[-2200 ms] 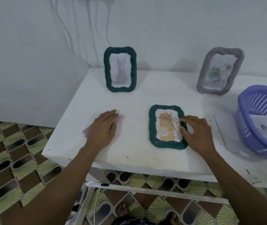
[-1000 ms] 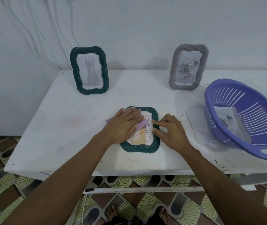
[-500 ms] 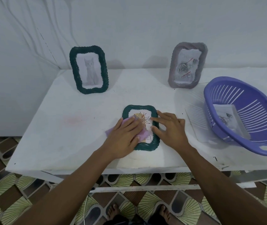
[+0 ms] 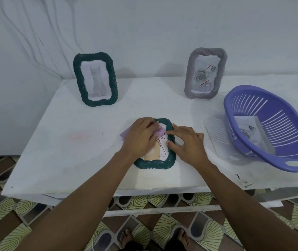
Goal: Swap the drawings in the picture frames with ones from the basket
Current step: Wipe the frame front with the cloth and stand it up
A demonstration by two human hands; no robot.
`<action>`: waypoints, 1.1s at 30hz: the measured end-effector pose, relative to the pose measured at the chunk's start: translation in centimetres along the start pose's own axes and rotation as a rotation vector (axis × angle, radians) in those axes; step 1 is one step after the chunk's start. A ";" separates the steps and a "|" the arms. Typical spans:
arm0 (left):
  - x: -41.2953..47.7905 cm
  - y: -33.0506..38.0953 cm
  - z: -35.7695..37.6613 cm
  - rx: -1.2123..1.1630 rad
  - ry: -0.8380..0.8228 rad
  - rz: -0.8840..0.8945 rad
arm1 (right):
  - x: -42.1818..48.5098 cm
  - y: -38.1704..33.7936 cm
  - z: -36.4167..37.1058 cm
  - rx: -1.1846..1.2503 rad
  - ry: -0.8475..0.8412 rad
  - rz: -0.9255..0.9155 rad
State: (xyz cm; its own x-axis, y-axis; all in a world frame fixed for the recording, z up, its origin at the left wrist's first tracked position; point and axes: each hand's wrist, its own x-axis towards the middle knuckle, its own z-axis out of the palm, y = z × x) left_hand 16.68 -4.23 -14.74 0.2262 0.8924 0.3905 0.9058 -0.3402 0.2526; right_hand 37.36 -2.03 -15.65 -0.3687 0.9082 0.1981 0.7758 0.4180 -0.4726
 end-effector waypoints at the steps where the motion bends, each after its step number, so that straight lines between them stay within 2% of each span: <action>1: -0.2 -0.1 0.0 -0.048 0.000 0.020 | 0.0 0.0 0.0 -0.001 0.002 -0.001; 7: -0.9 -1.3 -1.0 -0.122 -0.102 0.153 | -0.1 -0.2 -0.1 -0.012 0.014 0.010; 10: -4.0 -1.7 -2.1 -0.195 -0.179 0.193 | 0.0 -0.2 -0.1 -0.024 0.008 0.016; 14: -7.3 -1.9 -3.1 -0.248 -0.176 0.244 | 0.0 -0.2 0.0 -0.045 -0.003 0.017; 21: -3.0 -0.3 -1.1 -0.210 -0.196 0.162 | 0.0 -0.3 0.1 -0.024 -0.005 0.017; 27: -1.3 -1.6 -0.6 -0.129 -0.032 -0.100 | 0.0 -0.2 -0.1 -0.023 -0.002 0.015; 30: -1.2 -1.6 -0.5 -0.176 -0.025 0.013 | -0.1 -0.2 0.0 -0.022 -0.003 0.015; 33: -2.6 -0.9 -0.5 -0.246 -0.098 0.143 | -0.1 -0.2 0.0 -0.025 -0.002 0.015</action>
State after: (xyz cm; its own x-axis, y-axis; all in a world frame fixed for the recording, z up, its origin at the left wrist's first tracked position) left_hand 15.08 -6.41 -15.55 0.3898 0.8506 0.3530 0.7512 -0.5154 0.4124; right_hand 37.21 -2.20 -15.57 -0.3581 0.9143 0.1890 0.7937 0.4048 -0.4541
